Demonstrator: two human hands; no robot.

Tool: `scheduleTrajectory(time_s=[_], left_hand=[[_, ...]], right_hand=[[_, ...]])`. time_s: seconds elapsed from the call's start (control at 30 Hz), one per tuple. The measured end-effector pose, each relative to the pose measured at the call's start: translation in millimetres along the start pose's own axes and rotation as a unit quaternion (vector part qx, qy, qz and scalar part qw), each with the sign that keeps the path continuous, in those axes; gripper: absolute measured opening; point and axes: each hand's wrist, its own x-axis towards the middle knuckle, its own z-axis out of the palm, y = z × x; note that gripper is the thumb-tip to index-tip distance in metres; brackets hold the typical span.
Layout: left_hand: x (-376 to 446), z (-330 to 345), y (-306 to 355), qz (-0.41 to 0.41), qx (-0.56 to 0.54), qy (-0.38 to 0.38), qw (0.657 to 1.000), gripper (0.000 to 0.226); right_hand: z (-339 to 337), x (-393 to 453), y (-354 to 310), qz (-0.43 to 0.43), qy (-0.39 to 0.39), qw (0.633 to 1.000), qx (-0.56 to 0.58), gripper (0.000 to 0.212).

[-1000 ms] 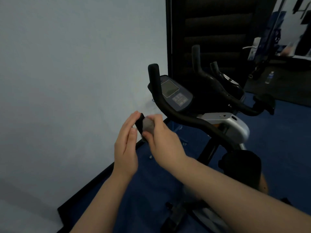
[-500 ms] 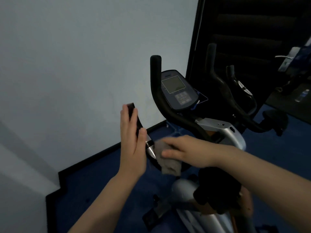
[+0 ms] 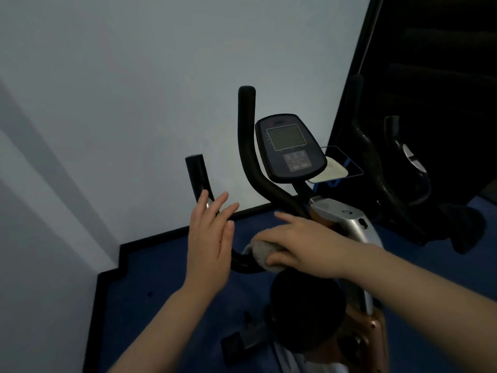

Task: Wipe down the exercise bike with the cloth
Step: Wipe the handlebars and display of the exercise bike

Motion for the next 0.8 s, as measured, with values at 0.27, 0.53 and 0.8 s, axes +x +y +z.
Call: scheduleTrajectory(time_s=[0.27,0.53,0.8], left_hand=[[-8,9,10,-0.036,0.015,0.039,0.998,0.037],[-8,7,11,-0.035,0.038,0.011,0.999,0.036],[-8,7,11,-0.033,0.033,0.014,0.999,0.036]], right_hand=[[-4,4,17,-0.065,0.035,0.995,-0.070,0.026],[-22,10,32,-0.066,-0.115,0.989,-0.072,0.032],[-17,20,23,-0.090,-0.132,0.986,0.040,0.034]])
